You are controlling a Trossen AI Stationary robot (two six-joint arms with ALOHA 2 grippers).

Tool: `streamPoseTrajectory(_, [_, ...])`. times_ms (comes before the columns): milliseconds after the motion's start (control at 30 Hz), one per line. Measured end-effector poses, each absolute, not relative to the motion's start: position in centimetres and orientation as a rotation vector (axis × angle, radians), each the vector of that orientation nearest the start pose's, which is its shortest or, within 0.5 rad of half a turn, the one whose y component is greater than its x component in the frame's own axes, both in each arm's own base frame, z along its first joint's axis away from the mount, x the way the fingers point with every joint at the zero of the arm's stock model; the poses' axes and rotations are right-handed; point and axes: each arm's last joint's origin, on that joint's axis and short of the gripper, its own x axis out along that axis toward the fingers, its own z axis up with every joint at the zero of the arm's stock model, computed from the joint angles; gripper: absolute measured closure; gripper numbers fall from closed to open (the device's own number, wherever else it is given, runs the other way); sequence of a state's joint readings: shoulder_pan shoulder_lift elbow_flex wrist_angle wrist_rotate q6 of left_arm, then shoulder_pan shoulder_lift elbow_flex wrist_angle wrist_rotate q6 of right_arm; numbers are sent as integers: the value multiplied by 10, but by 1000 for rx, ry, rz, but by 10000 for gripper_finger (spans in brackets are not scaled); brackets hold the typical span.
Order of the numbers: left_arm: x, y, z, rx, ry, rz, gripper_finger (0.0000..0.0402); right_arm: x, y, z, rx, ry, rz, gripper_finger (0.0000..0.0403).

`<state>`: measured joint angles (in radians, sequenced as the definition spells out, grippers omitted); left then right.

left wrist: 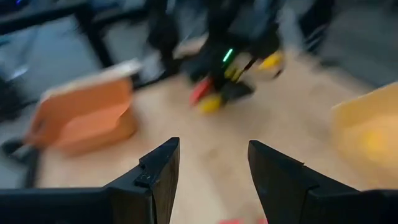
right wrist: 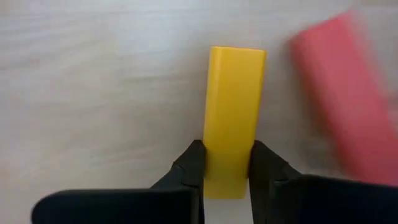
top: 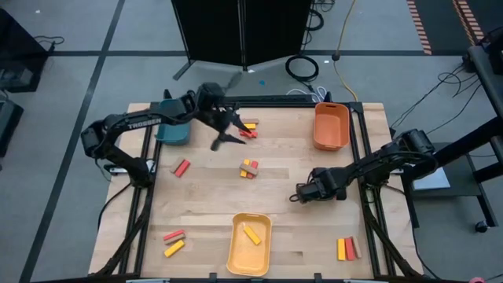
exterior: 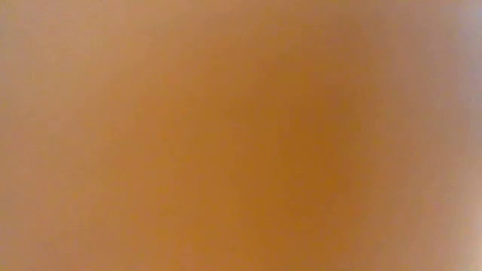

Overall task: Sort blocks
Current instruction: Put the yellow block into the yellow bin

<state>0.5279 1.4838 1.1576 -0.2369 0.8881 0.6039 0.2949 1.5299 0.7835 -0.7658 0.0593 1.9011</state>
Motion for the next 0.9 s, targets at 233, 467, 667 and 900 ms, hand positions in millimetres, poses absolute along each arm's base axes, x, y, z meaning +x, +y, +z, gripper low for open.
streamPoseTrajectory(233, [267, 172, 299, 11, 101, -755, 215, 250, 56, 185, 1021, 926, -955, 366])
streamPoseTrajectory(467, [295, 154, 274, -90, 183, -824, 215, 281, 42, 232, 639, 639, -623, 366])
streamPoseTrajectory(667, [324, 135, 260, -58, 481, -319, 215, 287, 28, 261, 412, 583, -523, 366])
streamPoseTrajectory(900, [317, 118, 263, -111, 461, -207, 215, 270, 8, 274, 159, 644, -559, 366])
